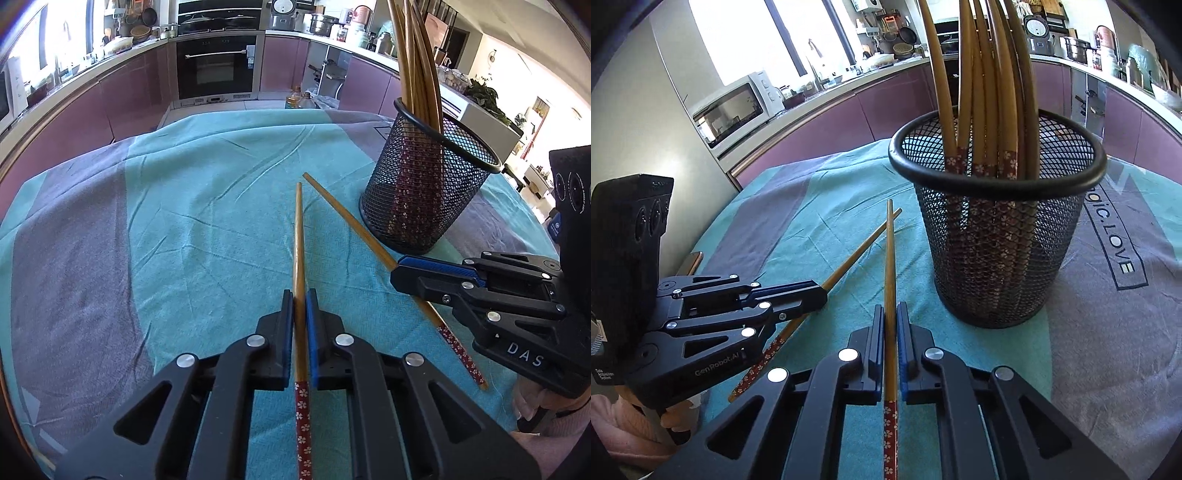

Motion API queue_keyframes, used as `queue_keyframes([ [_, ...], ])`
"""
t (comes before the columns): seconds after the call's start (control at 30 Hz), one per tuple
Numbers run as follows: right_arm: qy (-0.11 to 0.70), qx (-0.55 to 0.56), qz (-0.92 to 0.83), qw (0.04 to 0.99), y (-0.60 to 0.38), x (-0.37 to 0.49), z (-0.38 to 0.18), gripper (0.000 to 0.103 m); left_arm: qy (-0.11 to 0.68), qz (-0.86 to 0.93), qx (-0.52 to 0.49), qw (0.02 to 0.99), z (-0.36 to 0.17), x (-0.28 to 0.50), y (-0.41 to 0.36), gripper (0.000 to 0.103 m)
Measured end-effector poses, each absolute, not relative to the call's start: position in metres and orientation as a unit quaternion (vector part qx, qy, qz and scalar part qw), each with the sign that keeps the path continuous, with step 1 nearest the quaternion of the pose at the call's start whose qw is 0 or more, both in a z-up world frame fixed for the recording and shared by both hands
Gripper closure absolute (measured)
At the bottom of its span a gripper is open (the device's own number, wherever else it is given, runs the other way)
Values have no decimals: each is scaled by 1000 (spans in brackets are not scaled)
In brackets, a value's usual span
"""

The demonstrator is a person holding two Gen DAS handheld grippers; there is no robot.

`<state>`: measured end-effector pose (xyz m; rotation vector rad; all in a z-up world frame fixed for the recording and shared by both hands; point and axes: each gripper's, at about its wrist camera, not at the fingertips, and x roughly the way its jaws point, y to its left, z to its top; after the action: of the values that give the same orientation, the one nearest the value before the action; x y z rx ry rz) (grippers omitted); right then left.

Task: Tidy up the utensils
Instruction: 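Lift the left tool's chopstick upright over the mesh cup while the right tool raises its own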

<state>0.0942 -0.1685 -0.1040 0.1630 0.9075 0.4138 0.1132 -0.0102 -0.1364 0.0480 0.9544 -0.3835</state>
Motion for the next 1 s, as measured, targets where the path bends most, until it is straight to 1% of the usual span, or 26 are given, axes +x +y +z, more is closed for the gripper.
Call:
queue_keyframes([
  [1.0, 387, 93, 234, 887, -172, 76, -70, 97, 429, -202, -2, 881, -103, 86, 15, 96],
])
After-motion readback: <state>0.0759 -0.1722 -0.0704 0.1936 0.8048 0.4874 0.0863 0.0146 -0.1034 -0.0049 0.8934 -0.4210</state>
